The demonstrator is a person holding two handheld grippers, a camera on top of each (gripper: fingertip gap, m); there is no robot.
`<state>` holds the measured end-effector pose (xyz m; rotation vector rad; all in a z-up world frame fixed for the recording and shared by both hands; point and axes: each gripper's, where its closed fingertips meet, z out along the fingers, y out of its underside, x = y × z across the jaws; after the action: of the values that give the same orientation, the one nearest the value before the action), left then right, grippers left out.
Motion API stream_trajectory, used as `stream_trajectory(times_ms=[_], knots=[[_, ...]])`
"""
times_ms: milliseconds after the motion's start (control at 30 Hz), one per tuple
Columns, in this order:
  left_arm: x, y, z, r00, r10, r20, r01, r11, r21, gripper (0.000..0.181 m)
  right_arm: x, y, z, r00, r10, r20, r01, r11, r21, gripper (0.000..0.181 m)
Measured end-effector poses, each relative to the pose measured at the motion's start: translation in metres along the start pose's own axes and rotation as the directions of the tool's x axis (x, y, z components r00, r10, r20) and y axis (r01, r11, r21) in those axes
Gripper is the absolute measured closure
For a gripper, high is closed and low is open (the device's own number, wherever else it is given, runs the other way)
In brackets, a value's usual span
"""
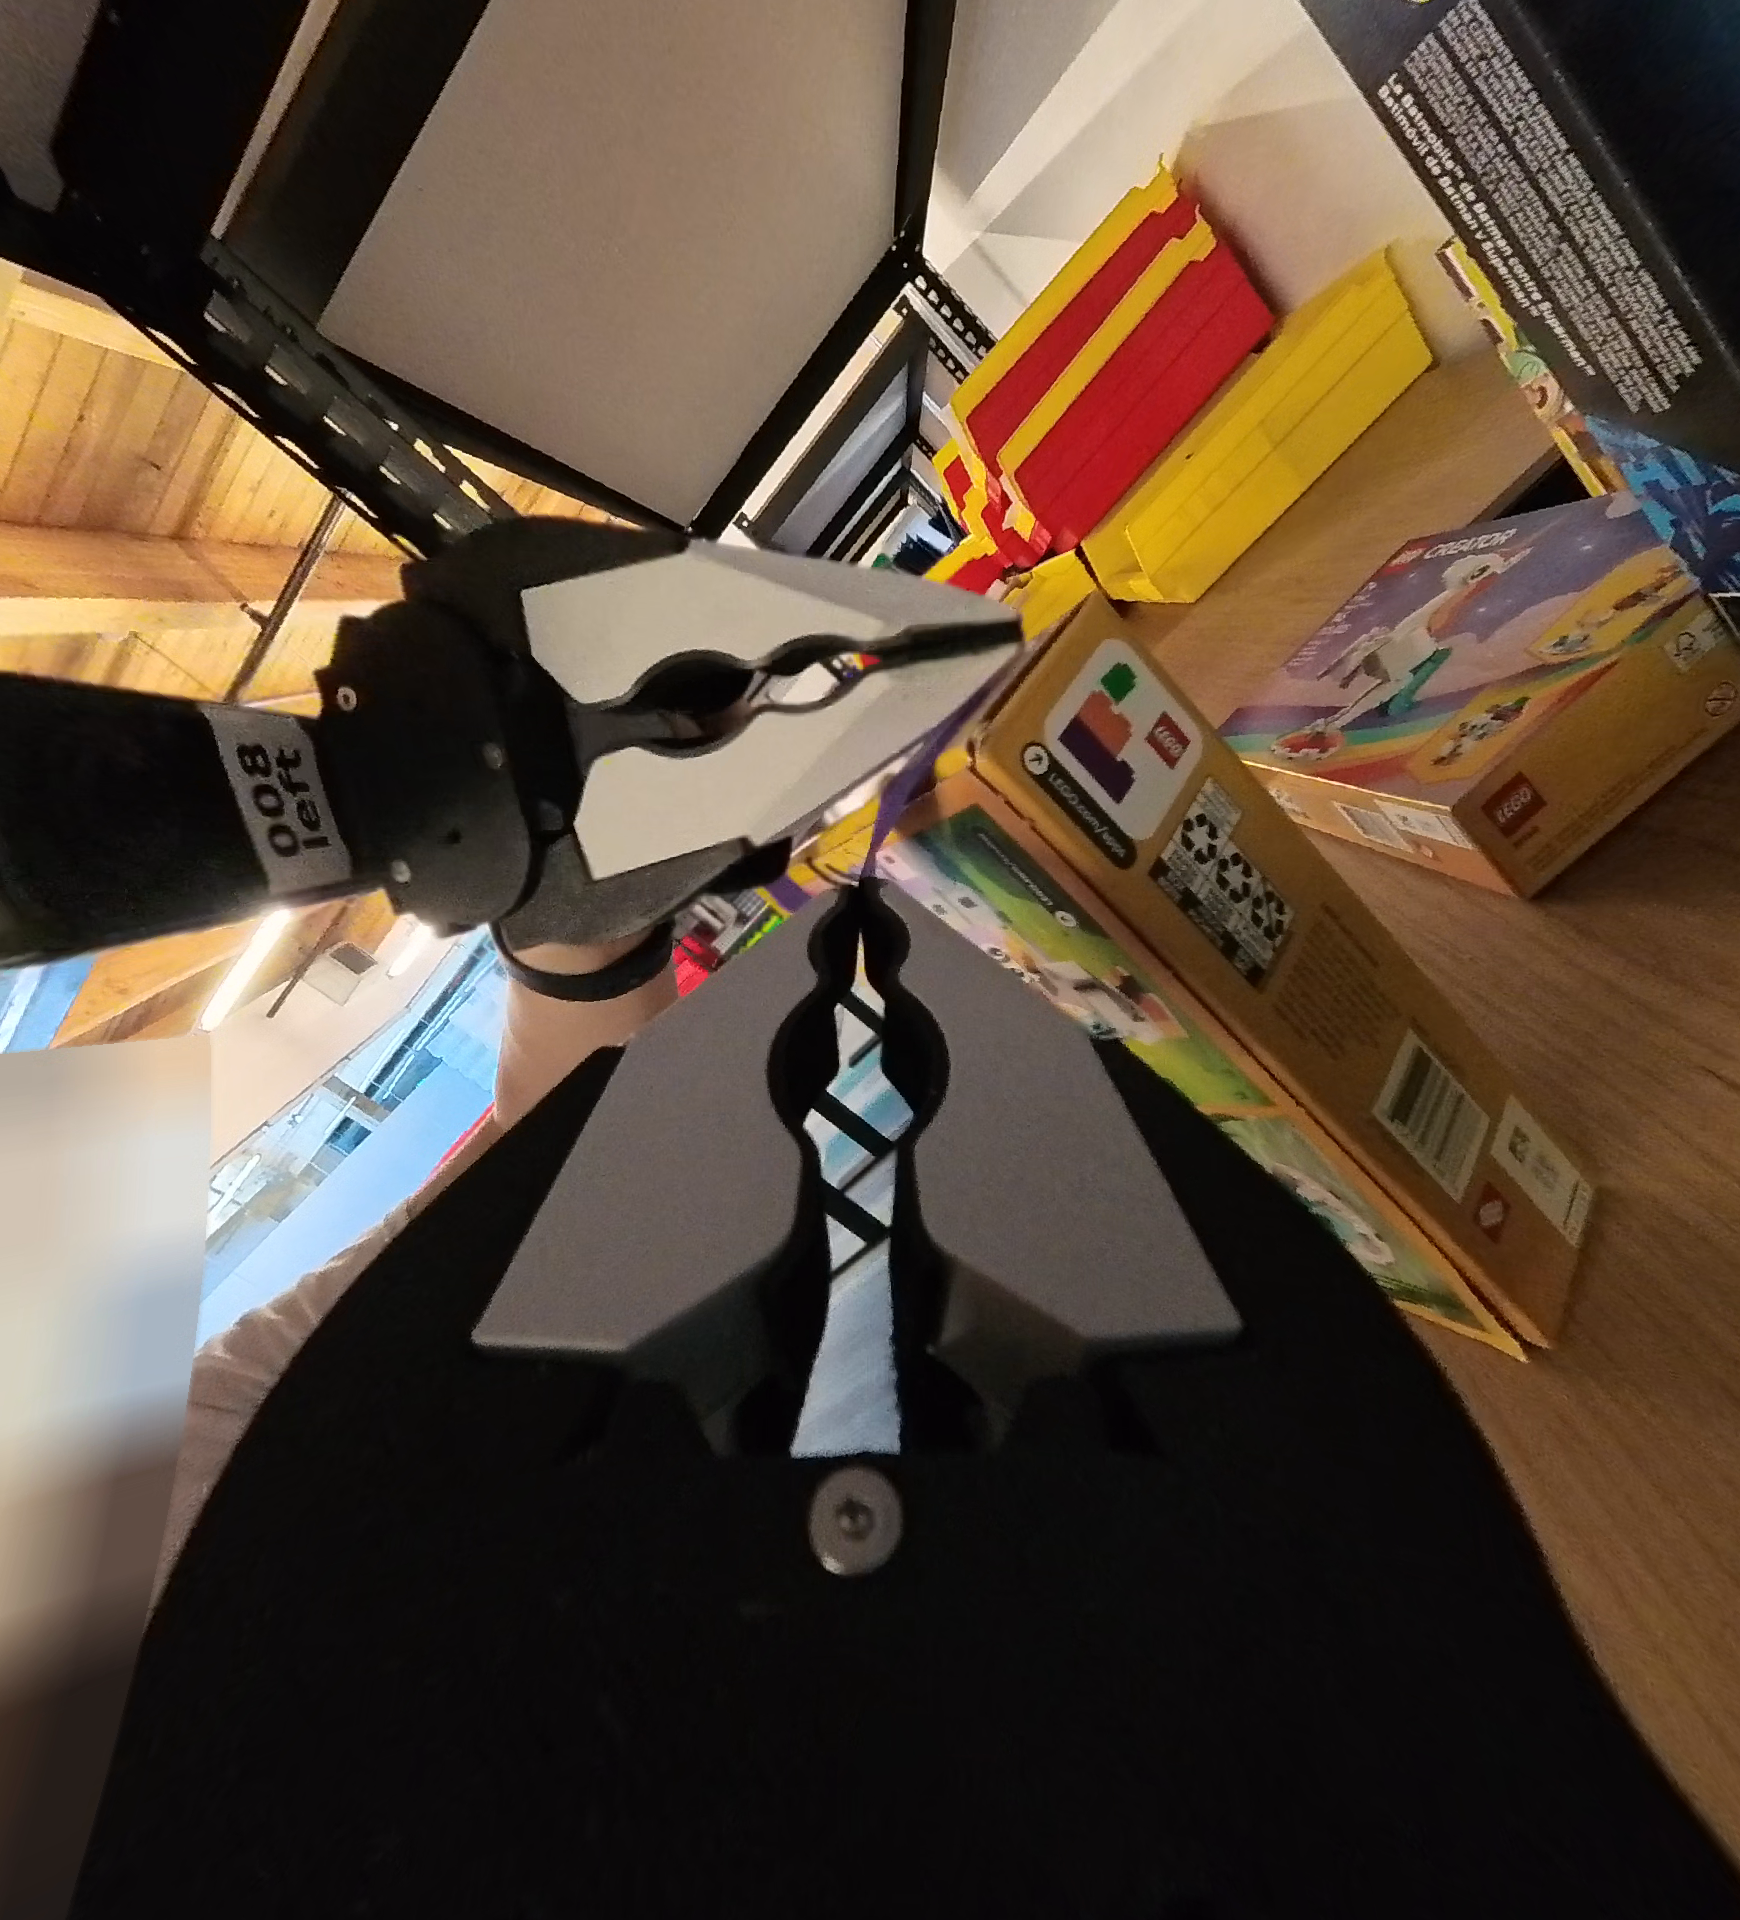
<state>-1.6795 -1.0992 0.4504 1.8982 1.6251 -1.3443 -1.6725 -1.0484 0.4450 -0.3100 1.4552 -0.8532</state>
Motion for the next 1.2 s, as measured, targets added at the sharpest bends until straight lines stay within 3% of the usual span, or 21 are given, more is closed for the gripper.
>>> stream_trajectory(times_ms=[67, 233, 300, 467, 600, 667, 733, 767, 833, 933, 1067, 1200], knots=[[-0.006, 0.011, 0.001, 0.999, 0.016, 0.031, -0.014, 0.998, -0.063, 0.181, 0.0, 0.0, 0.0, 1.0, 0.0, 0.0, 0.0, 1.0, 0.0, 0.181], [0.0, -0.008, -0.012, 0.996, -0.07, -0.059, 0.073, 0.996, 0.052, 0.181, 0.001, -0.001, 0.001, 1.0, -0.001, -0.001, 0.001, 1.0, 0.003, 0.181], [0.008, -0.005, -0.01, 0.996, -0.039, -0.085, 0.041, 0.999, 0.022, 0.181, 0.001, -0.001, 0.001, 1.0, 0.0, -0.002, 0.0, 1.0, 0.003, 0.181], [-0.002, 0.014, -0.008, 0.999, 0.028, 0.033, -0.025, 0.997, -0.066, 0.181, -0.003, -0.003, 0.001, 1.0, 0.009, 0.014, -0.009, 1.0, 0.011, 0.181], [-0.01, 0.004, -0.027, 0.996, -0.063, 0.063, 0.059, 0.996, 0.06, 0.181, -0.005, -0.002, 0.0, 1.0, 0.017, 0.024, -0.017, 1.0, 0.007, 0.181], [-0.009, -0.001, -0.037, 0.989, -0.149, -0.006, 0.149, 0.984, 0.102, 0.157, -0.003, -0.002, 0.0, 1.0, 0.014, 0.018, -0.015, 1.0, 0.004, 0.181], [0.006, -0.007, -0.046, 0.96, -0.226, -0.165, 0.245, 0.964, 0.104, 0.129, -0.002, -0.002, 0.0, 1.0, 0.012, 0.014, -0.012, 1.0, 0.002, 0.181], [0.014, -0.008, -0.048, 0.945, -0.24, -0.223, 0.265, 0.96, 0.092, 0.125, -0.002, -0.002, 0.0, 1.0, 0.01, 0.013, -0.01, 1.0, 0.002, 0.181], [0.025, -0.002, -0.046, 0.959, -0.192, -0.206, 0.208, 0.977, 0.054, 0.132, -0.002, -0.001, 0.0, 1.0, 0.01, 0.014, -0.01, 1.0, 0.001, 0.181], [0.023, 0.012, -0.036, 0.999, -0.045, -0.012, 0.045, 0.999, -0.001, 0.152, -0.002, 0.0, 0.0, 1.0, 0.006, 0.013, -0.006, 1.0, -0.005, 0.181], [0.022, 0.008, -0.034, 0.997, -0.041, 0.06, 0.039, 0.999, 0.026, 0.157, -0.001, 0.0, 0.0, 1.0, 0.0, 0.014, 0.0, 1.0, -0.004, 0.181], [0.029, 0.011, -0.031, 0.997, -0.065, 0.027, 0.065, 0.998, 0.012, 0.161, 0.0, 0.0, 0.0, 1.0, -0.004, 0.012, 0.004, 1.0, -0.003, 0.181]])
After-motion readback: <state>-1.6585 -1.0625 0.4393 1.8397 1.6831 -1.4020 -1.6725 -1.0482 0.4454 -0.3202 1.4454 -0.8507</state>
